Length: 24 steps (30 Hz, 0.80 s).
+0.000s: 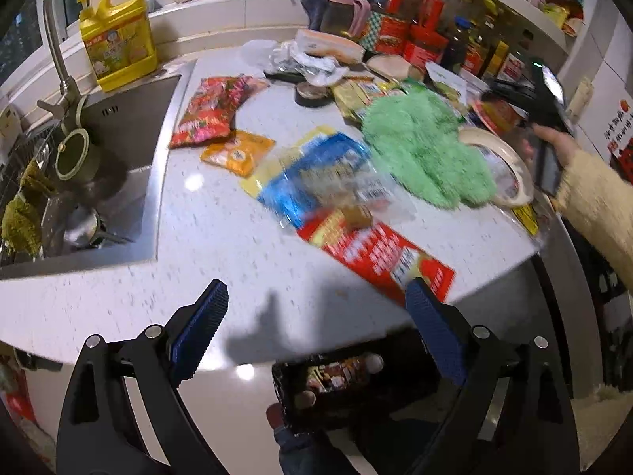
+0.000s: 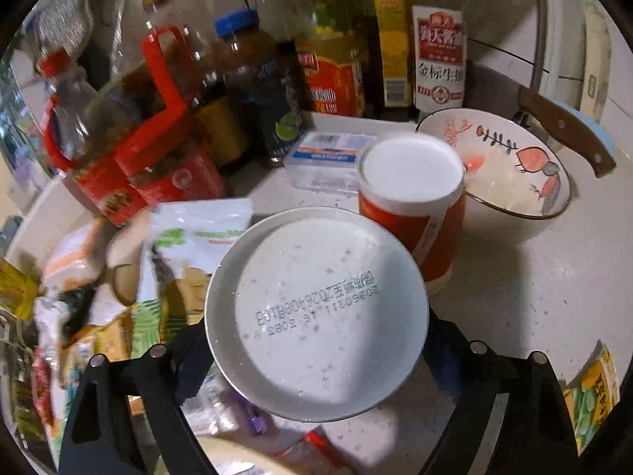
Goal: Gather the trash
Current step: 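Grasp the white-bottomed red cup with the right tool, then grasp the red Deeyeo packet with the left tool while the right tool holds the cup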
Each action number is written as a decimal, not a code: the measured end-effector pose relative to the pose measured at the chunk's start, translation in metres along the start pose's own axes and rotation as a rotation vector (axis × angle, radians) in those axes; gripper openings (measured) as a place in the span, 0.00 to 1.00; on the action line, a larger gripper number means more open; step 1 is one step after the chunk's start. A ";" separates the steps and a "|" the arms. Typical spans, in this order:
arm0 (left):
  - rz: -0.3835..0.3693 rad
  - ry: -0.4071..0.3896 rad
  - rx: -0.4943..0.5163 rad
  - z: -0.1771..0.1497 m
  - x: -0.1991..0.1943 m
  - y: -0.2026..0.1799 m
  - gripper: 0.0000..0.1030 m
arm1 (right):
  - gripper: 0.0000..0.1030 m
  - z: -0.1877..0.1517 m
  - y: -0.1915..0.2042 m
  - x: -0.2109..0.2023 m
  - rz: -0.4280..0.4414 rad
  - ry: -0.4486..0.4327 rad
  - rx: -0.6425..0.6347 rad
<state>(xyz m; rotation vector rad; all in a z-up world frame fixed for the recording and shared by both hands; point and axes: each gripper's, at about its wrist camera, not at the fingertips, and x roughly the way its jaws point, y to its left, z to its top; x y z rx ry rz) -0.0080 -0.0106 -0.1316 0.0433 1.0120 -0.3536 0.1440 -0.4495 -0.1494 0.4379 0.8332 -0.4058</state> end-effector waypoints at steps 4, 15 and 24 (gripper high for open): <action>-0.003 -0.012 0.003 0.027 0.011 0.006 0.87 | 0.85 -0.001 0.004 -0.028 0.059 -0.036 -0.001; 0.145 0.013 -0.058 0.139 0.103 0.073 0.87 | 0.85 -0.030 0.023 -0.121 0.238 -0.127 -0.007; 0.185 0.124 -0.051 0.163 0.174 0.095 0.83 | 0.85 -0.056 0.047 -0.157 0.293 -0.112 -0.048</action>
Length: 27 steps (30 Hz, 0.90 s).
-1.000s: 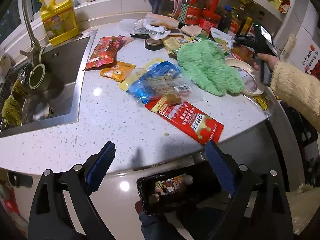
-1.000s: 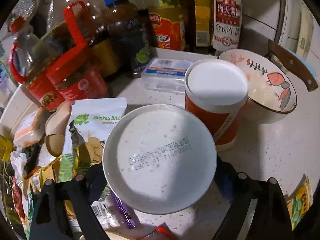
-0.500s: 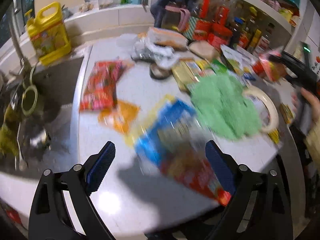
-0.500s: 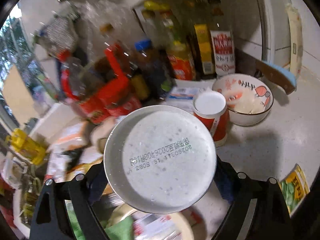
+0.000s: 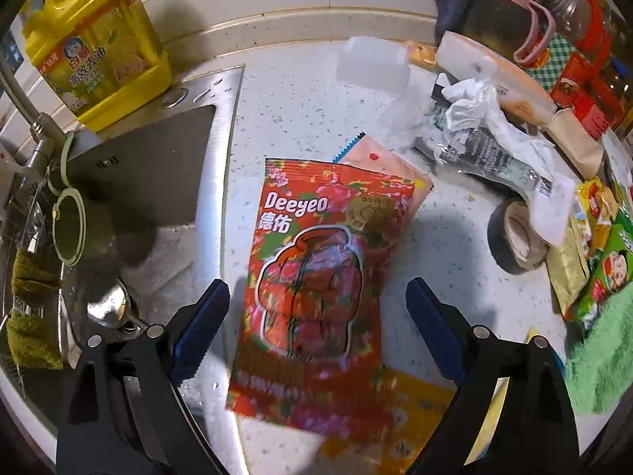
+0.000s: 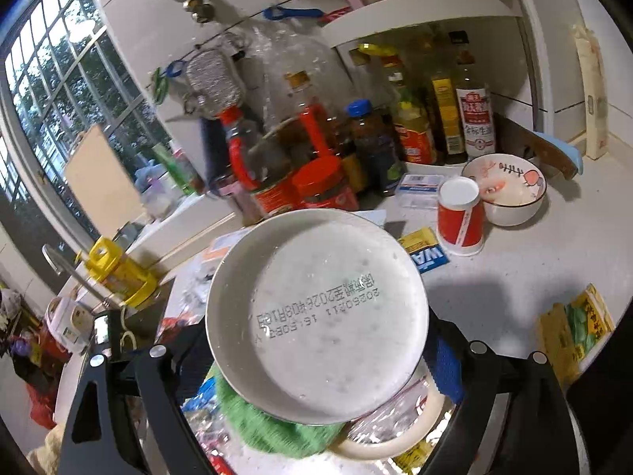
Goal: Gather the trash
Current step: 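Grasp the red Deeyeo packet with the left tool while the right tool holds the cup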
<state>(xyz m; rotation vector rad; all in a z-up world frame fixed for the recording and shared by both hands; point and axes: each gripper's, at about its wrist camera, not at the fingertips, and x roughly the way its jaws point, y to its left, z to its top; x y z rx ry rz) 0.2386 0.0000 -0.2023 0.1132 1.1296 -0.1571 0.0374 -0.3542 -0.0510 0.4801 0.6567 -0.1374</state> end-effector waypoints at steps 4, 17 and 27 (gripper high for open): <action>-0.005 -0.035 0.022 -0.003 -0.001 -0.009 0.57 | 0.85 -0.007 0.017 -0.002 0.018 0.013 -0.035; -0.017 -0.206 0.050 -0.017 -0.079 -0.016 0.30 | 0.85 -0.021 0.071 0.008 0.132 0.044 -0.109; -0.217 -0.282 0.180 -0.133 -0.198 -0.022 0.30 | 0.85 -0.058 0.094 -0.037 0.276 0.126 -0.222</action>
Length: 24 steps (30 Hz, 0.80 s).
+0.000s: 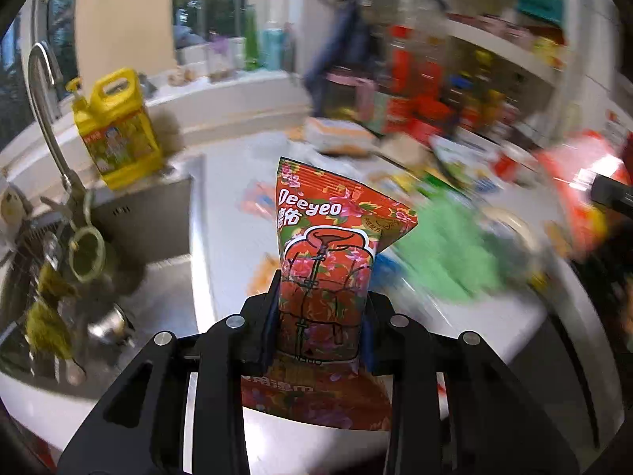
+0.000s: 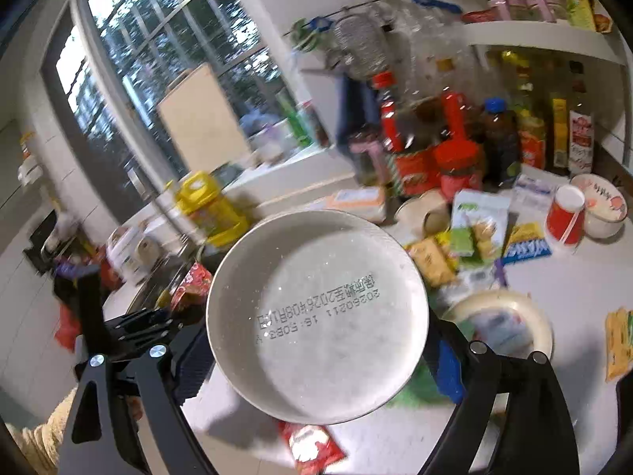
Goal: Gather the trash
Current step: 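Grasp the red Deeyeo packet with the left tool while the right tool holds the cup, then lower the cup and Deeyeo packet over the trash bin and open both tools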
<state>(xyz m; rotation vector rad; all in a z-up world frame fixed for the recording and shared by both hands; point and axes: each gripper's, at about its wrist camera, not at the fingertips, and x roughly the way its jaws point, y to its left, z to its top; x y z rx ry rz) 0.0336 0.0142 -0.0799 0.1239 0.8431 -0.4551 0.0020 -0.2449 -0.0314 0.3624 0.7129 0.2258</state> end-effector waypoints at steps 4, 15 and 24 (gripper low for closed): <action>-0.105 0.106 0.008 -0.053 -0.025 -0.021 0.30 | 0.85 -0.043 0.007 -0.010 0.027 0.117 -0.017; -0.251 0.558 0.052 -0.194 0.057 -0.082 0.30 | 0.85 -0.202 -0.030 0.026 -0.046 0.527 0.096; -0.195 0.716 0.139 -0.243 0.155 -0.108 0.55 | 0.89 -0.280 -0.086 0.085 -0.179 0.688 0.123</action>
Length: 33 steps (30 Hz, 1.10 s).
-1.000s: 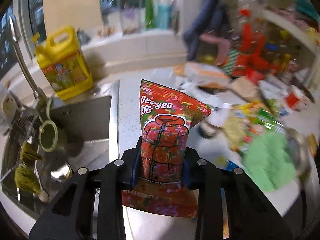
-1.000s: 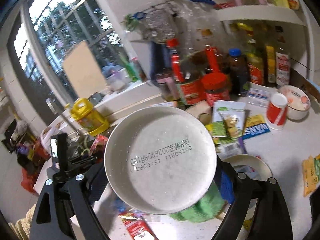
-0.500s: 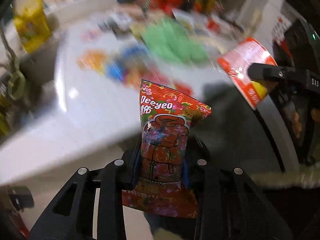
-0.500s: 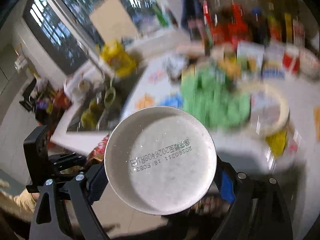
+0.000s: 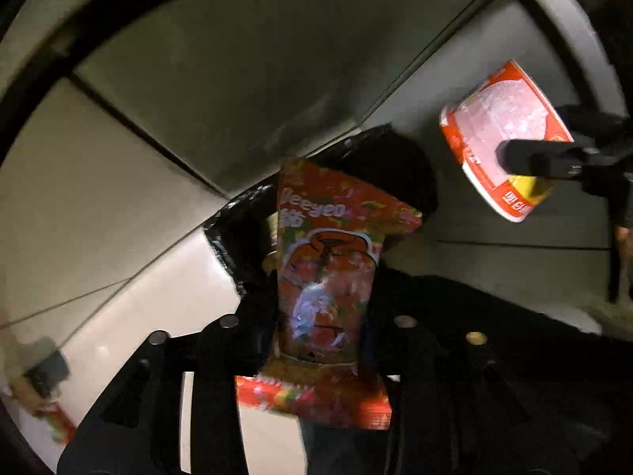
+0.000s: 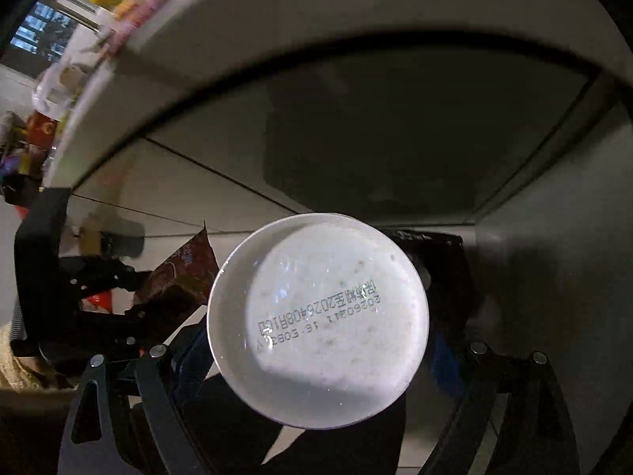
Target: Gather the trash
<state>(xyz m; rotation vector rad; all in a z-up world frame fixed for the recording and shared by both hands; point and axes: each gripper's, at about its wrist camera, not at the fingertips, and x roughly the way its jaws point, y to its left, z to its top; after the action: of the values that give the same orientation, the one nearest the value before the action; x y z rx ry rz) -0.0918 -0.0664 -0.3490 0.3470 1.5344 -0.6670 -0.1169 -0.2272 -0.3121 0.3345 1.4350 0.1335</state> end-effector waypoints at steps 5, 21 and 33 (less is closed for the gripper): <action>0.002 0.012 0.006 0.012 0.002 -0.006 0.77 | 0.95 0.008 0.000 -0.012 -0.038 -0.036 -0.021; 0.141 -0.619 -0.151 0.013 -0.229 0.013 0.88 | 0.95 0.123 0.089 -0.196 -0.045 -0.596 -0.301; 0.207 -0.600 -0.390 0.004 -0.238 0.057 0.88 | 0.95 0.215 0.098 -0.125 -0.155 -0.516 -0.256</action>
<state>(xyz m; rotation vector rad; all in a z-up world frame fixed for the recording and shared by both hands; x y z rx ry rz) -0.0335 0.0185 -0.1274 -0.0010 1.0017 -0.2587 0.0887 -0.2017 -0.1428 0.0378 0.9139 0.0940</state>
